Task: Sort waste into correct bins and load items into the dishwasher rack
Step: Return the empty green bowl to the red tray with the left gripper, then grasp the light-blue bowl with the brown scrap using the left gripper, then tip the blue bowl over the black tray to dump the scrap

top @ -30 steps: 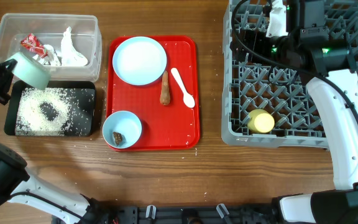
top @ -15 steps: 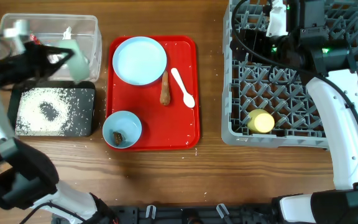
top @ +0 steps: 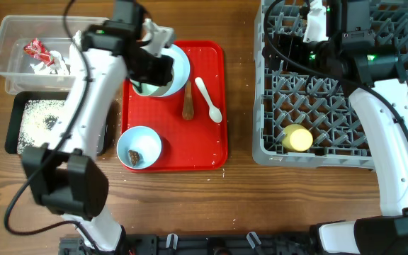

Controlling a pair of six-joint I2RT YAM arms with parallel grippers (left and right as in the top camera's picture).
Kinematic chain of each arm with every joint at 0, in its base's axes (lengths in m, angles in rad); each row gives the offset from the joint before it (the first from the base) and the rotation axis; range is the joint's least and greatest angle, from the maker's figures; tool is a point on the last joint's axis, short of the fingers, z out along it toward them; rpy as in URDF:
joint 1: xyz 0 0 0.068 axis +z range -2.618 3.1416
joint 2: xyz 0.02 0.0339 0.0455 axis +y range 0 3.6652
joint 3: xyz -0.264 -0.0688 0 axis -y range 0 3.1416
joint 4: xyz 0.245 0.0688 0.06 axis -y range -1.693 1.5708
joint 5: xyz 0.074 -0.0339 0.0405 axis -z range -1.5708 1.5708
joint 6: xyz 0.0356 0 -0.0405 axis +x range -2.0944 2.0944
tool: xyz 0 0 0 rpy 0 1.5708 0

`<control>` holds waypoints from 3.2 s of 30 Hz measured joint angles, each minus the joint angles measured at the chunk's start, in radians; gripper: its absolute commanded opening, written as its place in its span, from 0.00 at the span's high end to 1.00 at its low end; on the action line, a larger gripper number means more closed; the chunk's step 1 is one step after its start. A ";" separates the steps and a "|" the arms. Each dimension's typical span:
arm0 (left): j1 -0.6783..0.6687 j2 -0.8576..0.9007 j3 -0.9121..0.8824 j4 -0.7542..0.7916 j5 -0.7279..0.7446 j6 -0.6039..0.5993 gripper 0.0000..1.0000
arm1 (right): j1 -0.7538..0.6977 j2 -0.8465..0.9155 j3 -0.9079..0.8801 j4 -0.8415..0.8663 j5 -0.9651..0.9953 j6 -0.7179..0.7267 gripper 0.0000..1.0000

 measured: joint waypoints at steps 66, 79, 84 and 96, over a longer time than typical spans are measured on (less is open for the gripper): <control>-0.208 0.095 -0.378 -0.149 -0.389 -0.689 0.96 | 0.000 0.000 0.000 0.000 0.000 -0.027 0.09; -0.157 -0.014 -0.040 -0.359 -0.301 -0.542 0.96 | 0.000 0.000 0.000 0.005 0.000 -0.027 0.09; 0.129 -0.098 -0.034 -0.332 -0.219 -0.402 0.96 | 0.000 0.000 0.000 0.005 0.000 -0.027 0.09; 0.818 -0.067 -0.034 -0.247 0.509 0.106 0.96 | 0.000 0.000 0.000 0.005 0.000 -0.027 0.09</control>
